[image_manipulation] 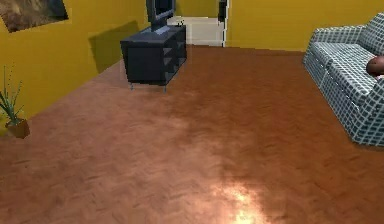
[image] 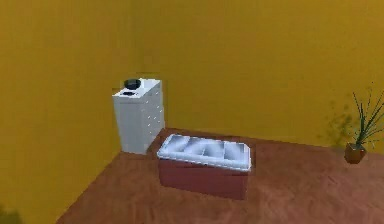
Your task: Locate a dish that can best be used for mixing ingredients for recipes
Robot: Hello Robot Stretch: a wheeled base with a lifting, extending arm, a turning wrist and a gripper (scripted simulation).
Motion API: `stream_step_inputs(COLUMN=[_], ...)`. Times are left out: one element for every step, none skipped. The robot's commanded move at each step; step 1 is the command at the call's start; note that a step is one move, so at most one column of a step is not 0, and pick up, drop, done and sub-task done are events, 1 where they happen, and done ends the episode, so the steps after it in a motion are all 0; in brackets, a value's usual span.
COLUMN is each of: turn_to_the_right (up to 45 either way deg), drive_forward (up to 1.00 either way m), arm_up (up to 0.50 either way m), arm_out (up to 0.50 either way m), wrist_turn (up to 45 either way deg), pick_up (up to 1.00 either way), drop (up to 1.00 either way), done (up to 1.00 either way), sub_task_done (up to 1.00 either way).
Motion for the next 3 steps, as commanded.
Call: stream_step_inputs(turn_to_the_right=[0.0, -27.0, 0.0], drive_forward=[0.15, 0.00, 1.00], arm_up=[0.00, 0.00, 0.00], arm_out=[0.00, 0.00, 0.00], wrist_turn=[0.0, 0.0, 0.0], pick_up=[0.00, 0.00, 0.00], drop=[0.00, 0.00, 0.00], done=[0.00, 0.00, 0.00], sub_task_done=[0.00, 0.00, 0.00])
